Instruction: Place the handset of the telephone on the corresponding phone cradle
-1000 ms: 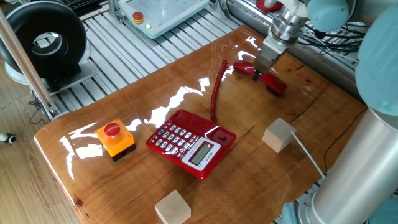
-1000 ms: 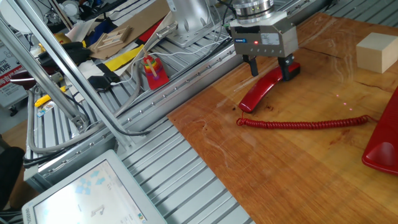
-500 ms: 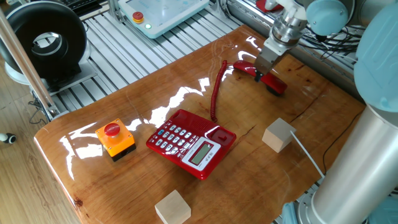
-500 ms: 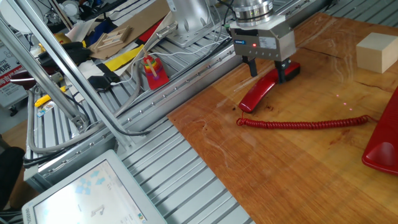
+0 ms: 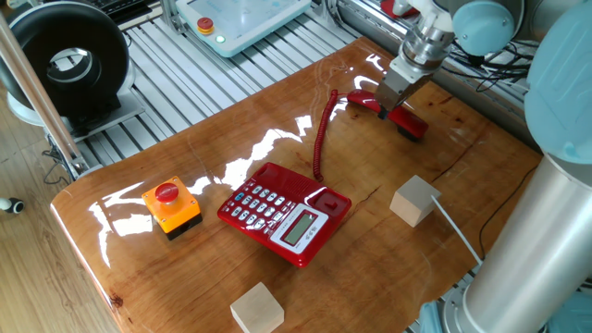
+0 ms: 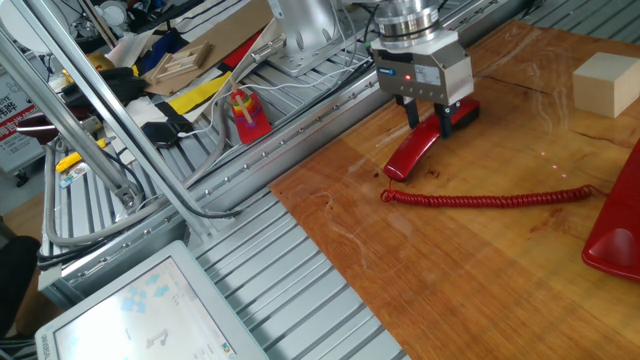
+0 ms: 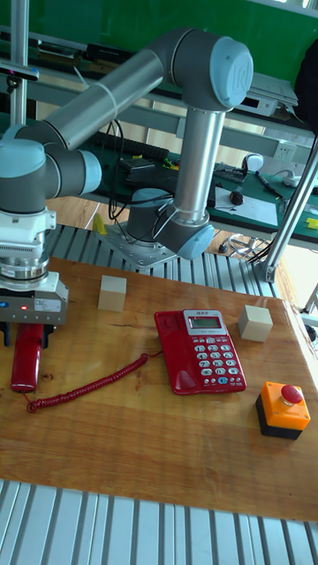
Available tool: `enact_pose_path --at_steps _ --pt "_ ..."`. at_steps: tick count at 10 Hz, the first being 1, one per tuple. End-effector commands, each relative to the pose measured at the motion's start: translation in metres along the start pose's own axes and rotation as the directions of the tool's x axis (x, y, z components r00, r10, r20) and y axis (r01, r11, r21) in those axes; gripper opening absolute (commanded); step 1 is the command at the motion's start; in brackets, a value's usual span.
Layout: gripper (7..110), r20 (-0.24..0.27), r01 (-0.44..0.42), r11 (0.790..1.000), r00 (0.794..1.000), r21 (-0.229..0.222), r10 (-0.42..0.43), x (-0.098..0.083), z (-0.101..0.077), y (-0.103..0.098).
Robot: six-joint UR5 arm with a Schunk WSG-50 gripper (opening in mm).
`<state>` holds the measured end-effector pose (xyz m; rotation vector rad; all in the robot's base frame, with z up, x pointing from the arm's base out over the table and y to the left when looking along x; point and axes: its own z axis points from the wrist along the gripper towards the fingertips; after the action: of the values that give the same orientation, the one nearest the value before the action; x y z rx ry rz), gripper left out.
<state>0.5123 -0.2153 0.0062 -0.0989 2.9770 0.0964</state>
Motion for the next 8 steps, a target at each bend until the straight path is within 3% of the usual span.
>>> enact_pose_path --at_steps 1,4,8 --pt "66 0.016 -0.029 0.999 0.999 -0.014 0.029 -0.004 0.002 0.007" --pt "66 0.019 -0.013 1.0 1.0 0.008 0.013 -0.004 0.001 0.003" --pt "66 -0.009 0.021 1.0 1.0 0.003 -0.021 0.011 -0.005 0.006"
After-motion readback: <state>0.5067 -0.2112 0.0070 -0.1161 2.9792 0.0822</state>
